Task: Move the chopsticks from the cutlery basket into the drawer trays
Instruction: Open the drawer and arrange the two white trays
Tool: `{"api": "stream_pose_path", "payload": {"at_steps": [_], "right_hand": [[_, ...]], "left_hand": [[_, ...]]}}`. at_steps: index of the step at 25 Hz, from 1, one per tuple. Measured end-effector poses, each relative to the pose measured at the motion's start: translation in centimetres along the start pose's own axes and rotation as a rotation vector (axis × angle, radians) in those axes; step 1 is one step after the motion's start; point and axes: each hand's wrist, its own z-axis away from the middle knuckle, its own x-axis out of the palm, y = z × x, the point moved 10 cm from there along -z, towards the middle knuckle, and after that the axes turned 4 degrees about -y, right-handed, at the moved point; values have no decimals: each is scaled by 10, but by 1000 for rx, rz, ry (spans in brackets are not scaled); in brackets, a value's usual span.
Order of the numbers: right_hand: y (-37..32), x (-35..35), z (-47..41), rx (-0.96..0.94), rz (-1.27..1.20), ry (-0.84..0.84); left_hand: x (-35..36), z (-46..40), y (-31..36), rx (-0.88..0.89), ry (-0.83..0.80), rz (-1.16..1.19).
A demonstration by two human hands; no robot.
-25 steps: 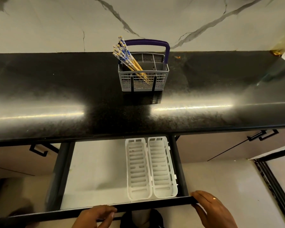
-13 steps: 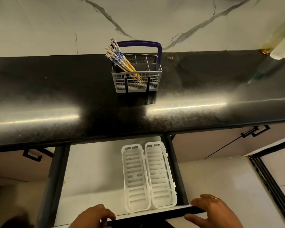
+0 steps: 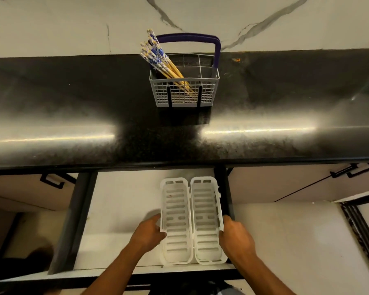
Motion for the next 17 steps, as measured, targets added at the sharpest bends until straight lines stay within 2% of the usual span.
{"api": "stream_pose_path", "payload": {"at_steps": [9,14,17], "right_hand": [[0,9,7,29,-73,44],[-4,3,16,27,-38,16],[-25,-30,21,-42,-70,62]], "left_hand": [[-4,-8,-2,34,-49,112],[-1,1,-2,78,-87,-61],[-29,7,9,40,43,-233]]}}
